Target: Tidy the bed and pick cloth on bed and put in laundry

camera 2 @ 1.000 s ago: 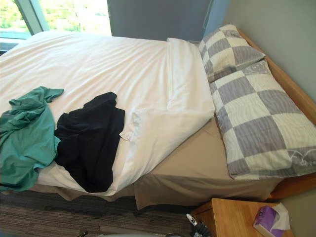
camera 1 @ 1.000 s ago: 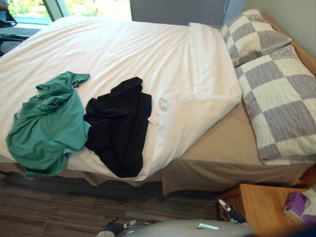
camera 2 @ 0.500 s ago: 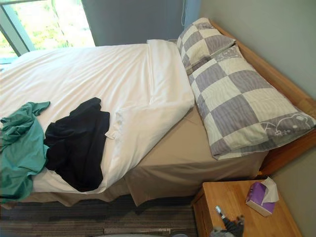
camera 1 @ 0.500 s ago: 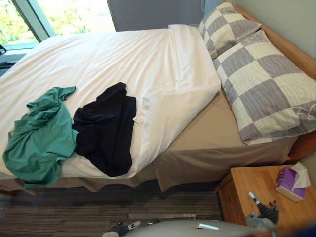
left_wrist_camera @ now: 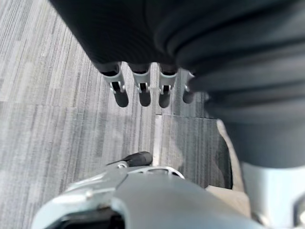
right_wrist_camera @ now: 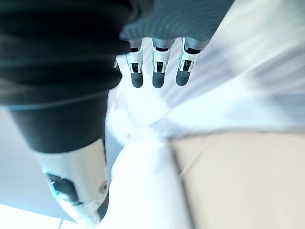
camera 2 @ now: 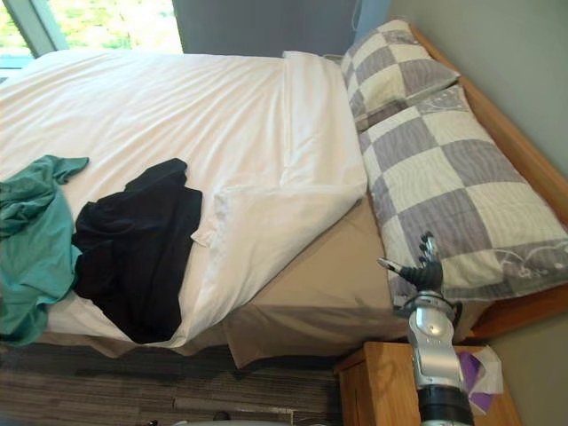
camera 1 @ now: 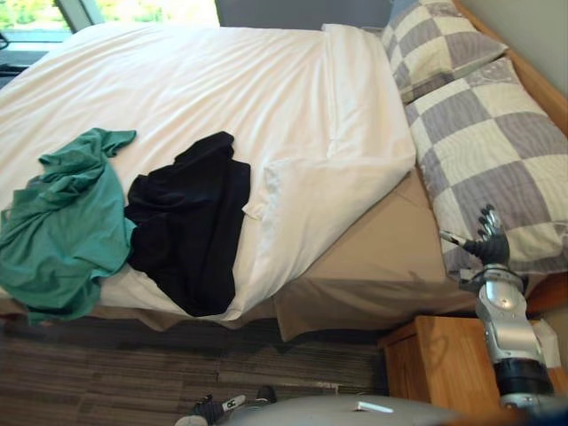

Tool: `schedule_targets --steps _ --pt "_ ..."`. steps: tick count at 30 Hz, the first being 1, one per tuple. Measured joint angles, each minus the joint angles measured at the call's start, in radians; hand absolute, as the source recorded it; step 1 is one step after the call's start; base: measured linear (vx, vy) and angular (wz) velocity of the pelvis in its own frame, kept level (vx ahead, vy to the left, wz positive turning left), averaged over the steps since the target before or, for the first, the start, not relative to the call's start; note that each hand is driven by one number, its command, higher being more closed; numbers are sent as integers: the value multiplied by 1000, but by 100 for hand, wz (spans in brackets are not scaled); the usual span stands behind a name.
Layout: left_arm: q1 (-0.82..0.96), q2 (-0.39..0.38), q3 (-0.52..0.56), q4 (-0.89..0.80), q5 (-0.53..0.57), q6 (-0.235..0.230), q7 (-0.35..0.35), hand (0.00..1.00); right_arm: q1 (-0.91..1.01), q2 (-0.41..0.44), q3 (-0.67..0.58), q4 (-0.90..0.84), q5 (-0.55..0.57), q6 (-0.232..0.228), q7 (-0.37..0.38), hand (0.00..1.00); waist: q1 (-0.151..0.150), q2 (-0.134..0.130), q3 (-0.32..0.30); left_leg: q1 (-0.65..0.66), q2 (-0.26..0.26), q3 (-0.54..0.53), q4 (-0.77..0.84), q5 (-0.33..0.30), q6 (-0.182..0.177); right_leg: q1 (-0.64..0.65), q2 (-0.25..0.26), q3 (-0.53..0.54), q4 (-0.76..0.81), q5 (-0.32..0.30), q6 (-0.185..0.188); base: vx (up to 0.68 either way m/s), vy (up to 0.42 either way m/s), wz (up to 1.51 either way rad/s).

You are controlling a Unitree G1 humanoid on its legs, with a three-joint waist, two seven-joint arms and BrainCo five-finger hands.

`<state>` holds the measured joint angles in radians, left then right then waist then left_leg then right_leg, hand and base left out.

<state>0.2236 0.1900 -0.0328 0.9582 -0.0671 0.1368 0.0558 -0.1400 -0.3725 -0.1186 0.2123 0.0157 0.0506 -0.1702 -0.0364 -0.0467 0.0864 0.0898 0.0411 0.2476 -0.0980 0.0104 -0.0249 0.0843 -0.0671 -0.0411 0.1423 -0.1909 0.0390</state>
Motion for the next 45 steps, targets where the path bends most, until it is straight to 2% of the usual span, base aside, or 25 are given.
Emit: schedule_targets --steps 4,6,8,11,17,22,24,27,30,32,39,41,45 --pt "-2 0 7 -12 2 -9 19 0 -119 -1 100 0 -45 65 -4 0 13 -4 25 -30 31 -14 0 14 -6 -24 31 0 -2 39 -10 -32 -35 9" --pt "-14 14 9 -31 2 -11 21 0 -181 -1 132 1 -74 87 -14 0 28 -23 50 -64 40 -14 0 29 -9 -57 36 1 -2 50 -12 -113 -22 3" --pt "-55 30 20 -41 3 -17 35 0 -268 -1 140 1 -81 109 -41 0 42 -50 106 -111 44 -35 0 50 -2 -89 42 2 -11 62 -29 -160 -19 20" --pt "-97 43 42 -42 3 -28 38 0 -359 -1 158 1 -80 122 -72 0 70 -75 162 -154 53 -43 -1 65 9 -117 48 14 -27 73 -34 -140 -5 15" --pt "-132 66 87 -53 12 -45 46 0 -469 -6 200 1 -80 130 -84 0 110 -95 209 -214 54 -48 -5 79 12 -157 49 26 -43 73 -34 -71 -2 11" --pt "-168 106 131 -75 24 -47 60 0 -533 -59 222 9 -81 158 -115 0 138 -149 266 -255 50 -80 0 102 12 -176 47 -3 -50 85 -18 42 -11 24" --pt "-190 112 134 -84 32 -51 60 0 -565 -71 222 16 -81 164 -126 0 137 -154 278 -270 52 -102 0 107 12 -181 50 -1 -50 101 -7 92 10 31" --pt "-206 115 155 -115 59 -57 59 0 -650 -74 222 51 -80 178 -139 0 153 -155 296 -282 65 -120 1 107 12 -190 65 0 -50 142 -9 99 27 18" --pt "-227 129 174 -122 59 -63 59 0 -721 -81 224 64 -80 195 -146 0 172 -167 323 -292 62 -133 2 103 15 -194 65 0 -46 152 -12 104 38 21" --pt "-250 140 199 -122 60 -63 59 0 -773 -84 230 88 -79 211 -147 0 187 -175 342 -343 63 -151 64 72 17 -217 65 1 -34 159 -16 86 42 23" --pt "-258 143 204 -155 80 -67 59 0 -814 -90 257 170 -74 253 -146 0 213 -173 357 -427 64 -160 177 21 18 -250 66 0 -5 160 -16 74 20 14" --pt "-258 142 203 -153 80 -68 60 0 -818 -97 258 191 -62 265 -145 0 211 -173 357 -455 65 -161 197 14 20 -270 66 0 -1 160 -16 56 15 -1" --pt "-277 132 193 -150 80 -80 73 0 -819 -122 257 270 -36 298 -149 0 212 -149 374 -500 66 -161 245 -3 25 -305 66 0 21 154 -23 20 19 -2"
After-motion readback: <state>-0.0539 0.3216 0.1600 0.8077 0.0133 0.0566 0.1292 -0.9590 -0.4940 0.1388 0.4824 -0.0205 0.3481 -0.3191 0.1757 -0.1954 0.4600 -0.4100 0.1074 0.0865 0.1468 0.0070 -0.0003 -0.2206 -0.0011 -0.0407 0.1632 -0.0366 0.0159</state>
